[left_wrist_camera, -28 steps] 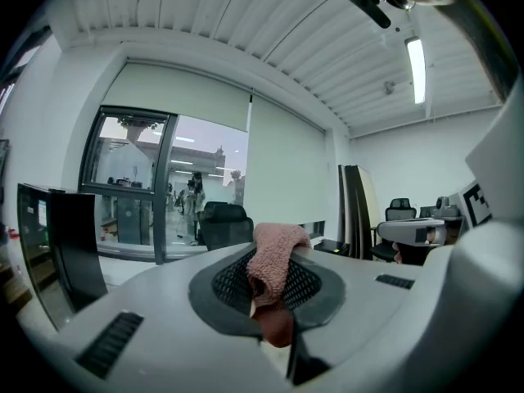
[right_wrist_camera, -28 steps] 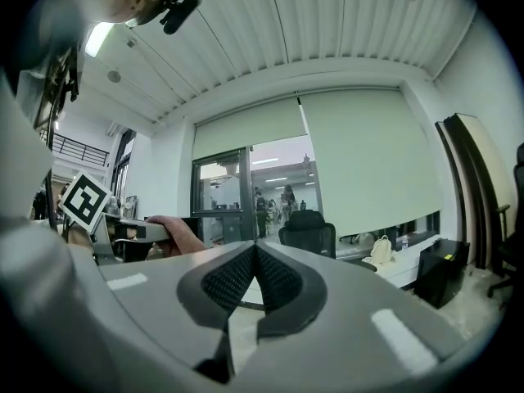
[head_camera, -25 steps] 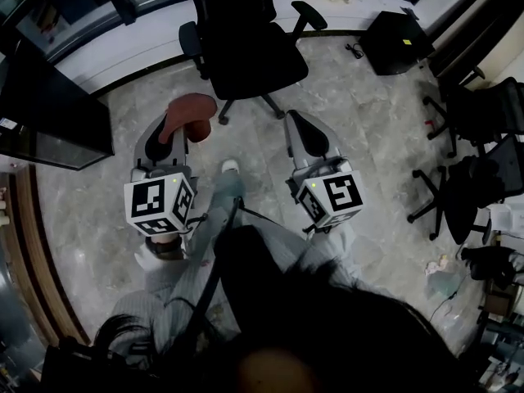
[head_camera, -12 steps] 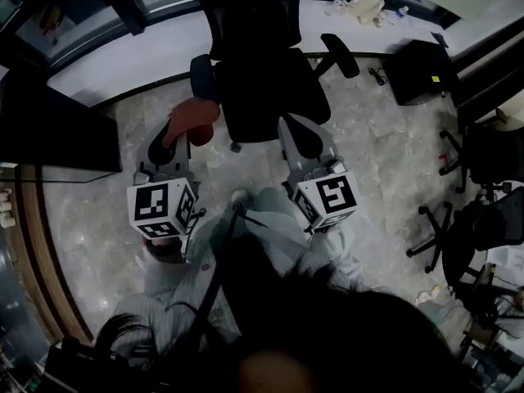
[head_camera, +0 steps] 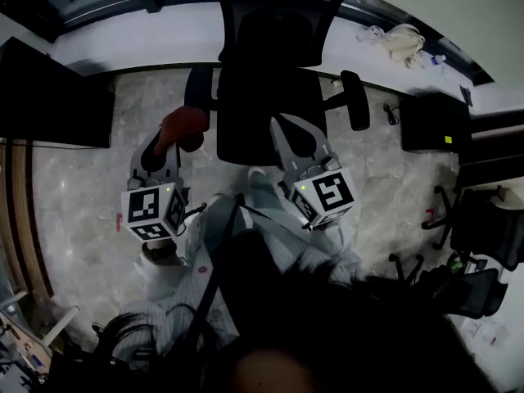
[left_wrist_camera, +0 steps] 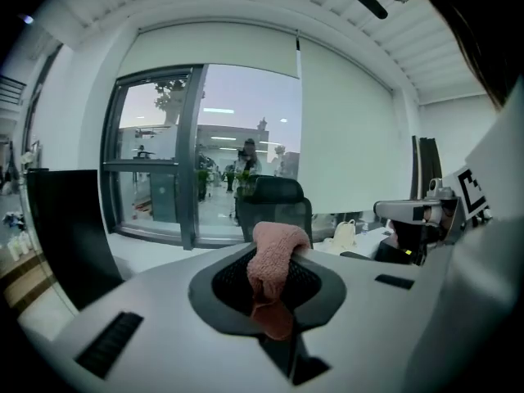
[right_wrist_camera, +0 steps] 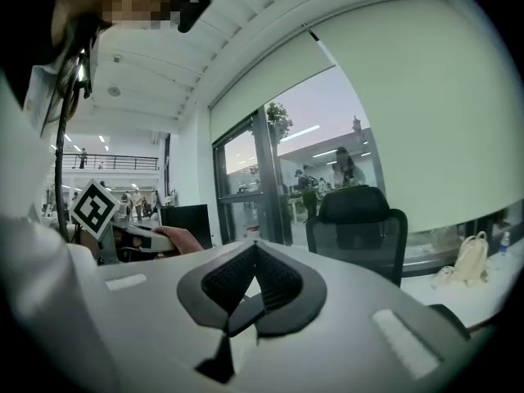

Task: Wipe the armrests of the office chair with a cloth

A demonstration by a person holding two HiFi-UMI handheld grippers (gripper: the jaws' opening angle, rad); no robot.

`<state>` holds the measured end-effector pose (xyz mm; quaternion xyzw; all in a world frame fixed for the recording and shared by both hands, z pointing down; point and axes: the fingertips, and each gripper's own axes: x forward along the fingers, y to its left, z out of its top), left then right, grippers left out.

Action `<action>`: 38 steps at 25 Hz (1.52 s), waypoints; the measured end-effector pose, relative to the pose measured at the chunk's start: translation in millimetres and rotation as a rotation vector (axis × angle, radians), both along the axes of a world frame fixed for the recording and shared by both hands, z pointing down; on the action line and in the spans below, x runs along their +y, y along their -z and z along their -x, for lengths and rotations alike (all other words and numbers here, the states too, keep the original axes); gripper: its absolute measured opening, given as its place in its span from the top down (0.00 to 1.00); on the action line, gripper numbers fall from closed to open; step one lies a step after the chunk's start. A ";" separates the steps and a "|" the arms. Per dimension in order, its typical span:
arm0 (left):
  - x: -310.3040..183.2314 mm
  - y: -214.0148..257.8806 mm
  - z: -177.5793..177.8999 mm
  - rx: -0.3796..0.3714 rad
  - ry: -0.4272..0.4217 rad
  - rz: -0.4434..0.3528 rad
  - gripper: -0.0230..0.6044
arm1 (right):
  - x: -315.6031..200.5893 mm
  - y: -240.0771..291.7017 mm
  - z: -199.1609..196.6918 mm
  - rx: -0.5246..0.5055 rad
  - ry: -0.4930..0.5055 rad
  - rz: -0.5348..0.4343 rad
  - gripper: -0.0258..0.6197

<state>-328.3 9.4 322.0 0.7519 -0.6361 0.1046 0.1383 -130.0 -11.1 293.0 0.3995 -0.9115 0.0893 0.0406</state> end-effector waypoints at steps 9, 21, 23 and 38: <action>-9.9 -73.5 17.7 0.003 0.109 0.192 0.91 | -47.6 -53.9 27.7 0.061 0.183 0.124 0.96; -85.5 -245.7 39.7 0.066 0.097 0.425 0.91 | -81.9 -147.2 39.3 0.111 0.201 0.276 0.96; -112.9 -262.9 46.0 0.031 0.093 0.415 0.91 | -88.9 -159.8 38.4 0.117 0.193 0.296 0.96; -313.6 -315.4 54.0 -0.249 -0.045 0.524 0.91 | -129.2 -201.6 45.8 0.118 0.174 0.353 0.96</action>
